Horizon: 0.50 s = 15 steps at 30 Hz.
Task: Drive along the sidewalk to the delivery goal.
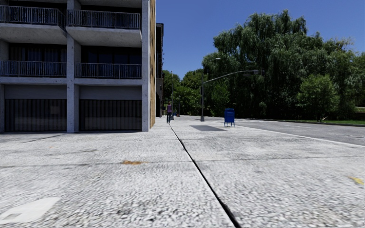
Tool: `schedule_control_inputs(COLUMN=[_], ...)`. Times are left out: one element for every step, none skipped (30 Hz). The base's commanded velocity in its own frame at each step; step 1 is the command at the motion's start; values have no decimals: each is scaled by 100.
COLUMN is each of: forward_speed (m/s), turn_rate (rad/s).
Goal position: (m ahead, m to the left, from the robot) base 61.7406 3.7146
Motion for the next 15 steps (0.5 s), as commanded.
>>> schedule_control_inputs(forward_speed=[200,200,200,200,200,200,200,200,200,200,200,200,200,200,200], turn_rate=[0,0,0,0,0,0,0,0,0,0,0,0,0,0,0])
